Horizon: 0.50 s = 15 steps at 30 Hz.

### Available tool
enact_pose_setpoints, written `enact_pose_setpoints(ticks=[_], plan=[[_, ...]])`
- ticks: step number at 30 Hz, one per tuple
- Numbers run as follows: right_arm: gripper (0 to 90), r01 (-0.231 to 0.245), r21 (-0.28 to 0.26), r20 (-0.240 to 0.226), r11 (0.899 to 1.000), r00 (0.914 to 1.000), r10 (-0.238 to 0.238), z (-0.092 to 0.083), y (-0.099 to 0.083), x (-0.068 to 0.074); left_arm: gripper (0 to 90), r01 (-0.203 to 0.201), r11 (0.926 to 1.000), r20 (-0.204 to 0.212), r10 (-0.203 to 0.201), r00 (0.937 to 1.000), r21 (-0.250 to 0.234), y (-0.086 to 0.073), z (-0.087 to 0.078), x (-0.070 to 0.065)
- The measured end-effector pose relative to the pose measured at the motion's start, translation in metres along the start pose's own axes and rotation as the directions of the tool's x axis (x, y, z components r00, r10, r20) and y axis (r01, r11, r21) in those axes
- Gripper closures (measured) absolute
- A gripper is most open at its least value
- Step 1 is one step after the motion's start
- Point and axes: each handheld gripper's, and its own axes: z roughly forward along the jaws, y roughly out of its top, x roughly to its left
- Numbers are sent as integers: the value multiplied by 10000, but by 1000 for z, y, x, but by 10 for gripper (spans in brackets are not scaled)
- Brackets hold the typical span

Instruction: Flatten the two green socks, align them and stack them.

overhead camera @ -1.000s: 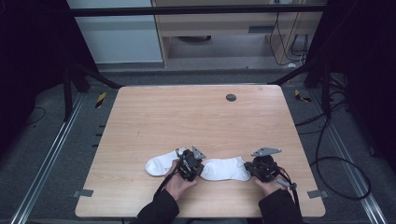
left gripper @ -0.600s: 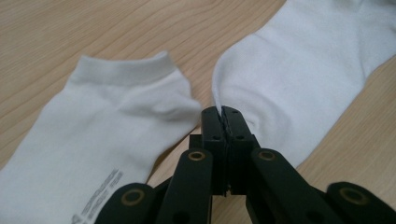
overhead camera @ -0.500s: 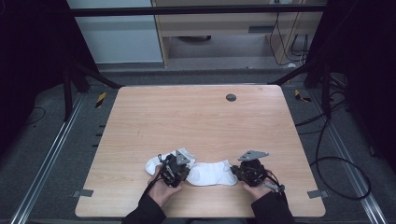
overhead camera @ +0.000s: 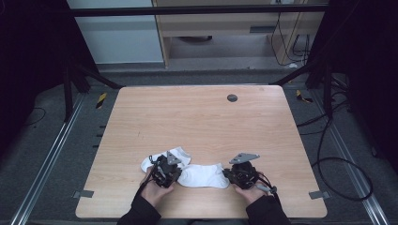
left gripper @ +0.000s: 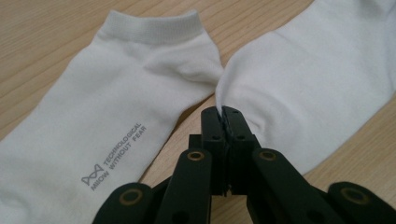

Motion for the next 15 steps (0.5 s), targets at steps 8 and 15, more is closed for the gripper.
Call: enact_pose_setpoints(ticks=[8,15], plan=[[849,-111,50,106,9999,9999,111,2,-1,-2,877,-90,9998,55,89,9999,152,-4,0,-4],[780,-54,13,218,10000,9997,53,2,-1,-3,788,-69,10000,14,69,10000,-12,-4,-2,-3]])
